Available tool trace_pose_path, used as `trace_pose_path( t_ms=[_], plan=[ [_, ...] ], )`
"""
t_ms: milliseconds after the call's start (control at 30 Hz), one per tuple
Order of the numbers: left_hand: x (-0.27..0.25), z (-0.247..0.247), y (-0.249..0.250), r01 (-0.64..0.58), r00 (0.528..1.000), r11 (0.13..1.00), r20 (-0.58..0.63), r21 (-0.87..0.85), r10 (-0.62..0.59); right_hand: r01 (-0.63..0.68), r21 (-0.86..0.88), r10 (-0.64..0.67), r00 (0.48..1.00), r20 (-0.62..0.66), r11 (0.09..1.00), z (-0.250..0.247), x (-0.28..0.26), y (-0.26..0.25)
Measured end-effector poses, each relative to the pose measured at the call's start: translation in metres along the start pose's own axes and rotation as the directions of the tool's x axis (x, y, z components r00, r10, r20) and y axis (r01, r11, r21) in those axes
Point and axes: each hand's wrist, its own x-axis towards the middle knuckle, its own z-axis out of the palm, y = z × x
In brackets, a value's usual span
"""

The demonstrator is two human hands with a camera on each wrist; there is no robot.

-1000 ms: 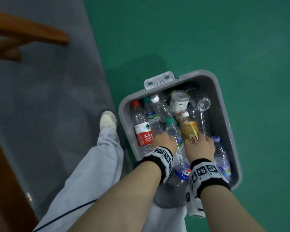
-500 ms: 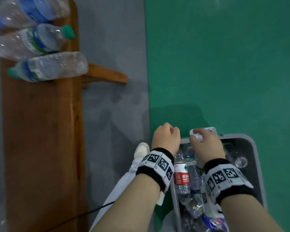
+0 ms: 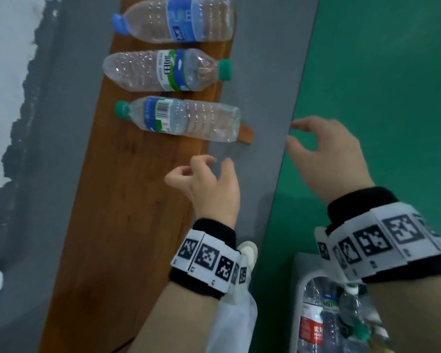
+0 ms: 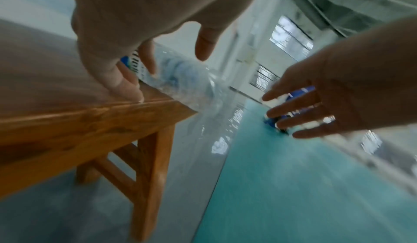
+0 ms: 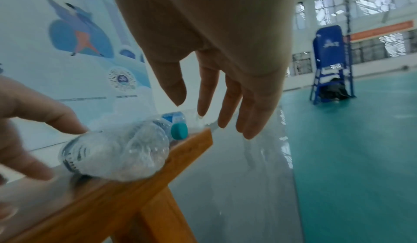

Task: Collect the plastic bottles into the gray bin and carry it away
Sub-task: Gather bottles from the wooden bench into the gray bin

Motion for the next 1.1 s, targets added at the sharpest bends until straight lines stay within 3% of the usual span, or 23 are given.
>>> trace_pose_path(
  t_ms=[100,167,267,367,467,633,800,967,1100],
  plan=[
    [0.037,-0.021,0.017,0.24,0.967,0.946,-0.026,-0.217,-0.252,0.135,-0.055,-0.136,0.991,-0.008,0.989,0.003,0.033,-0.044],
    [0.054,-0.03,0.027,0.319,0.939,0.884,-0.011,-0.342,-0.343,0.206,-0.078,-0.207,0.978,-0.006,0.975,0.007,0.053,-0.067],
    [0.076,-0.037,0.038,0.35,0.927,0.859,0.01,-0.374,-0.374,0.3,-0.148,-0.297,0.954,0.042,0.942,0.018,0.079,-0.098],
    [0.09,-0.035,0.039,0.399,0.906,0.827,0.028,-0.395,-0.423,0.38,-0.36,-0.373,0.923,0.092,0.852,0.027,0.094,-0.118],
    [0.094,-0.034,0.036,0.404,0.906,0.83,0.042,-0.385,-0.422,0.415,-0.499,-0.391,0.907,0.159,0.76,0.035,0.103,-0.133],
    [0.096,-0.036,0.03,0.397,0.907,0.843,0.016,-0.362,-0.421,0.472,-0.551,-0.363,0.882,0.301,0.689,0.048,0.113,-0.142],
    [0.092,-0.038,0.025,0.414,0.9,0.848,0.008,-0.332,-0.437,0.46,-0.496,-0.321,0.883,0.342,0.737,0.058,0.115,-0.144],
    [0.084,-0.036,0.015,0.432,0.884,0.845,-0.033,-0.316,-0.465,0.392,-0.299,-0.286,0.895,0.341,0.87,0.066,0.102,-0.133],
    [0.073,-0.031,0.01,0.412,0.89,0.849,-0.051,-0.331,-0.452,0.338,-0.208,-0.262,0.909,0.325,0.918,0.066,0.09,-0.121]
  ],
)
